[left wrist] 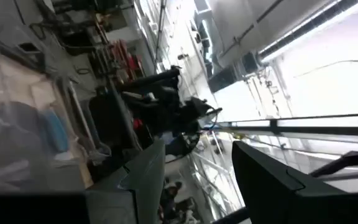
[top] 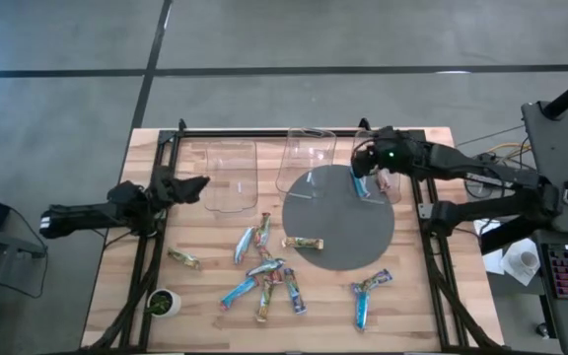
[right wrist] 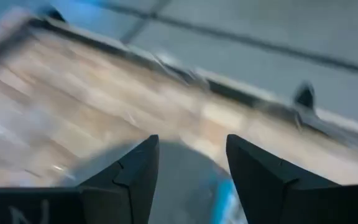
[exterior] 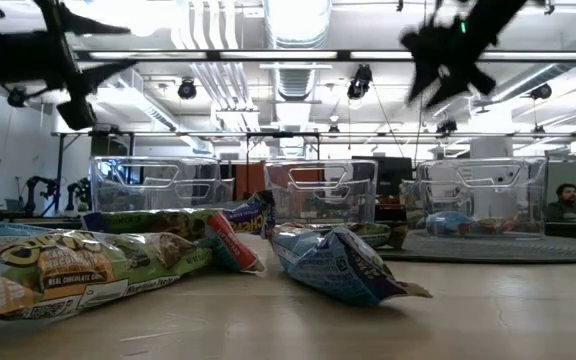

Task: Pick and place Granola Bars by type
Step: Put the yellow granola bar into the middle transparent bin

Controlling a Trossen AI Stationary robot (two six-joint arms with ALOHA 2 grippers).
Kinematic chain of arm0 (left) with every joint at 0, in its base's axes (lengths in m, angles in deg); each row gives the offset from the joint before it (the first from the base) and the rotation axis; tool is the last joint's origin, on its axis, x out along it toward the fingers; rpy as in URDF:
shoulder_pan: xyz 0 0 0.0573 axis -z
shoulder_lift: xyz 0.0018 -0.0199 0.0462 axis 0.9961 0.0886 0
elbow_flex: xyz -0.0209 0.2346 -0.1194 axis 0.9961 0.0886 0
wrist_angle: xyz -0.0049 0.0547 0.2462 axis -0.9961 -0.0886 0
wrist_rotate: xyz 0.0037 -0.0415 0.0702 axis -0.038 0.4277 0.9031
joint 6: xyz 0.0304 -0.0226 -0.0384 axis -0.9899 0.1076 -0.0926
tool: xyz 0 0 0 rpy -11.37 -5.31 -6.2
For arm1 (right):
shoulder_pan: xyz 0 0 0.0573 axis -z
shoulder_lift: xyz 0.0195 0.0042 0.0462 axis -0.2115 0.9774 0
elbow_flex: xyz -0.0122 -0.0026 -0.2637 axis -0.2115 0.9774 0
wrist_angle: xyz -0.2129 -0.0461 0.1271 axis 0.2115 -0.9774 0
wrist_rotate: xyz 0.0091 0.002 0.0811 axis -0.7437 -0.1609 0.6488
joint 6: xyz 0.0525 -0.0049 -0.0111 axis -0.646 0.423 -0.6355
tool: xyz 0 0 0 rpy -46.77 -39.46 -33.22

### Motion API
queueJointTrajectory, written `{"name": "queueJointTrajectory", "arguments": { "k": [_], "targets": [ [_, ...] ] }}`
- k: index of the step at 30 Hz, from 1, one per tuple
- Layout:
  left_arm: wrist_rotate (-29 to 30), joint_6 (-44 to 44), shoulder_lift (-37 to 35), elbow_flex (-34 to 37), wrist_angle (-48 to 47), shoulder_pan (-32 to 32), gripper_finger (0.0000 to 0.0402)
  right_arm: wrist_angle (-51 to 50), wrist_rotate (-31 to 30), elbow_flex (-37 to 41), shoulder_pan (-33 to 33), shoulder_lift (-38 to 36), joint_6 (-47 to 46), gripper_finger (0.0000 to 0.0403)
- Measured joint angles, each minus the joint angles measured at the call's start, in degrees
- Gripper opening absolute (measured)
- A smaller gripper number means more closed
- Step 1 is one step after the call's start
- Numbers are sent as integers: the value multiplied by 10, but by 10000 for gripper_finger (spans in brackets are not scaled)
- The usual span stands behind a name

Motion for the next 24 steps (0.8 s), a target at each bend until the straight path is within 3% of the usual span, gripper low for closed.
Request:
{"name": "queueJointTrajectory", "arguments": {
  "k": [3, 6, 9, 13, 19, 24],
  "targets": [
    [-1, -74, 50, -58, 3, 0, 171, 7, 2, -42, -24, 4, -8, 175],
    [-47, -193, 113, -124, -2, 0, 171, 12, 42, -70, -27, 4, -34, 174],
    [-85, -279, 181, -191, -87, 0, 171, 5, 64, -86, -27, 3, -46, 174],
    [-85, -332, 282, -263, -220, -1, 171, -16, 66, -89, -29, 8, -85, 173],
    [-82, -437, 417, -335, -237, 0, 171, -13, 66, -58, -80, 8, -166, 173],
    [-31, -499, 498, -385, -232, -1, 171, -14, 56, -21, -141, 8, -261, 173]
  ]
}}
